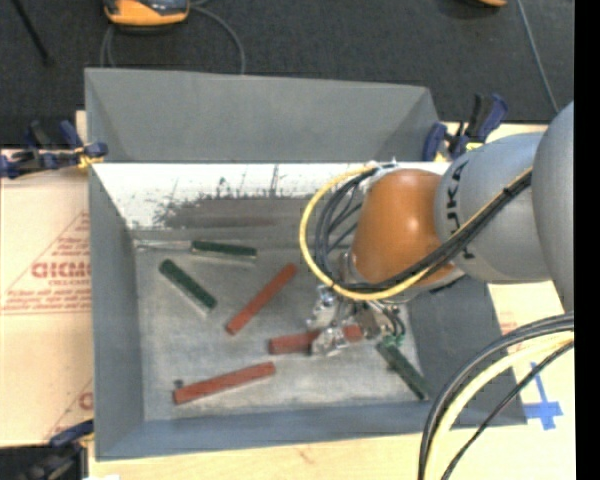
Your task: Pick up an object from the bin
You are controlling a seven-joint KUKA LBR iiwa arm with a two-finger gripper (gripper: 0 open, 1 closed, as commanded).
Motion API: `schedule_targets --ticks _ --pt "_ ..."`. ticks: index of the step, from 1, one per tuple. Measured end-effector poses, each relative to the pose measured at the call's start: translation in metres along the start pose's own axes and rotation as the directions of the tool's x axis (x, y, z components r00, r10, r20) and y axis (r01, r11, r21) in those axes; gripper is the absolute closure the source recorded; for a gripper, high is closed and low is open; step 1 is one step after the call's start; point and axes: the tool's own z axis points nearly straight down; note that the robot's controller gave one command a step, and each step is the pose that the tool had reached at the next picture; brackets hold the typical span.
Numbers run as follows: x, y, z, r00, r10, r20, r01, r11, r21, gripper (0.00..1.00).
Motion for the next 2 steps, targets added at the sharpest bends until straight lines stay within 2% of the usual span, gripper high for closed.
schedule_targets --ticks 1,2 --pt "0.0 0.0 0.0 1.0 -0.005 0.0 0.005 1.0 0.001 1.0" --pt "-0.018 0.007 -0.2 0.98 -0.2 0.005 0.2 0.98 0.0 1.0"
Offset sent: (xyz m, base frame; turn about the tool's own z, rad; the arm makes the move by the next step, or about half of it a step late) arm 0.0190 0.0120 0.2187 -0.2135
